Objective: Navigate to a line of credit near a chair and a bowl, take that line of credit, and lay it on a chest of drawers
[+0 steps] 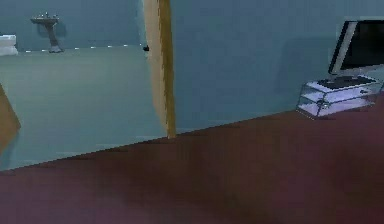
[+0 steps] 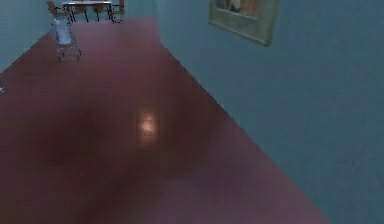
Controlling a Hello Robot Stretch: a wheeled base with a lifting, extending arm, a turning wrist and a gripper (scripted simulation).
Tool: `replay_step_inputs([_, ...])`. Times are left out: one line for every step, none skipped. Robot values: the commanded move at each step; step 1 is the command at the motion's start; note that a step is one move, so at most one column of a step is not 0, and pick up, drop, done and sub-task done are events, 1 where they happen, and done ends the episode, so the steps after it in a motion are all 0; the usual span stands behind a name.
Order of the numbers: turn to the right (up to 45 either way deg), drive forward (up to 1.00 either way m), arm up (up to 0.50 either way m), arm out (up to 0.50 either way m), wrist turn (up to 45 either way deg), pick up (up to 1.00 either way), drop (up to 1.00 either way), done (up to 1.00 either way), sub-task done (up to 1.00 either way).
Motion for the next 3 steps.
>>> replay_step_inputs([-24.0,0.0,0.0,0.0,0.0,0.0,0.0,0.0,0.0])
replay_step_inputs([0.0,1.0,0.0,0.0,0.0,0.0,0.0,0.0,0.0])
replay_step_inputs([-3.0,0.0,0.0,0.0,0.0,0.0,0.0,0.0,0.0])
